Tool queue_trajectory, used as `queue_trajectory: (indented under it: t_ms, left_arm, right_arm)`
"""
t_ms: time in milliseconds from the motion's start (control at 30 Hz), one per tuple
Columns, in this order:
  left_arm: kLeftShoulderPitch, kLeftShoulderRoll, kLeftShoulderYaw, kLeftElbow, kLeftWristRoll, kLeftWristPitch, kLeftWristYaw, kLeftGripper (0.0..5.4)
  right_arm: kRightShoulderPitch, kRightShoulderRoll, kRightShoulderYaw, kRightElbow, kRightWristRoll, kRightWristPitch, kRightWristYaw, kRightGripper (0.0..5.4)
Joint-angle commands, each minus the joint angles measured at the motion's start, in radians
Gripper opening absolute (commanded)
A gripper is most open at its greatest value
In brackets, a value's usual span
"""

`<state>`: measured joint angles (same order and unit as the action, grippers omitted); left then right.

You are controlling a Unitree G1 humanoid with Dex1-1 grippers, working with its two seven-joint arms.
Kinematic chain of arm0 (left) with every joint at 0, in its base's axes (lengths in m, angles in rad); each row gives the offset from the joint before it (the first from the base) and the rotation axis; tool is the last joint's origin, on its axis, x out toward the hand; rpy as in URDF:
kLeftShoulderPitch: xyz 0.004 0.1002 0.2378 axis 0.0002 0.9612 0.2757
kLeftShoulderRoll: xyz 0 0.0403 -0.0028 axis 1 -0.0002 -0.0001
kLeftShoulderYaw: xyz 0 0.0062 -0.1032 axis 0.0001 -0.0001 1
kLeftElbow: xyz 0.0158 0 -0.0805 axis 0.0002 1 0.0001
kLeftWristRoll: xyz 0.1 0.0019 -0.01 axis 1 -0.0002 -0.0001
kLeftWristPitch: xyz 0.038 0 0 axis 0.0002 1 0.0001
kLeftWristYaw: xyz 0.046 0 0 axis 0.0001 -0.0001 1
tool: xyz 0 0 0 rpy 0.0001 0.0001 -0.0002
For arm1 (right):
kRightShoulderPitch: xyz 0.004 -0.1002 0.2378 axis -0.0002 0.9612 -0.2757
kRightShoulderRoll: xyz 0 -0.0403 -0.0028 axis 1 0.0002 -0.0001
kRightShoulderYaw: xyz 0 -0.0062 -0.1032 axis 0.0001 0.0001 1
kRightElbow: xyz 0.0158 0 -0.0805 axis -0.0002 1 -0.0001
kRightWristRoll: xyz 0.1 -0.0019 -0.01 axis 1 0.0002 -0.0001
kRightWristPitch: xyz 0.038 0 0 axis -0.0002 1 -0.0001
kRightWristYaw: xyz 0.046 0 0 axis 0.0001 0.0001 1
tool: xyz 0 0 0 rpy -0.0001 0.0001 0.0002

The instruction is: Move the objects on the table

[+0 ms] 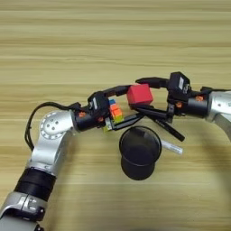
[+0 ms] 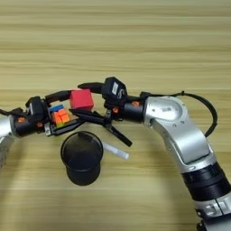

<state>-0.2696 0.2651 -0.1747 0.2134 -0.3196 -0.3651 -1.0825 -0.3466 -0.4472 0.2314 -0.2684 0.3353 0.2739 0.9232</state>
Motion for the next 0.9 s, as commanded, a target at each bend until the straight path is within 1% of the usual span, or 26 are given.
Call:
queue_trajectory:
  t_ms: [33,233,267,333,900]
  left_arm:
    - [-0.021,0.003,-0.002,0.000,0.002,0.004,-0.004,3.04]
    - [-0.018,0.003,-0.003,-0.002,0.000,0.004,-0.005,2.54]
    - [-0.018,0.003,-0.004,-0.001,0.000,0.004,-0.005,2.39]
    - [-0.016,0.002,-0.004,-0.002,0.001,0.004,-0.005,2.27]
    - [-0.012,0.001,-0.006,-0.003,0.001,0.004,-0.007,2.23]
  right_arm:
    - [-0.014,-0.005,0.004,-0.010,-0.005,0.004,0.003,3.08]
    - [-0.009,-0.006,0.005,-0.015,-0.004,0.005,0.003,3.08]
    - [-0.009,-0.006,0.005,-0.015,-0.004,0.005,0.003,3.08]
    - [-0.007,-0.007,0.007,-0.016,-0.004,0.005,0.005,3.08]
    - [0.000,-0.012,0.015,-0.021,-0.004,0.005,0.011,3.08]
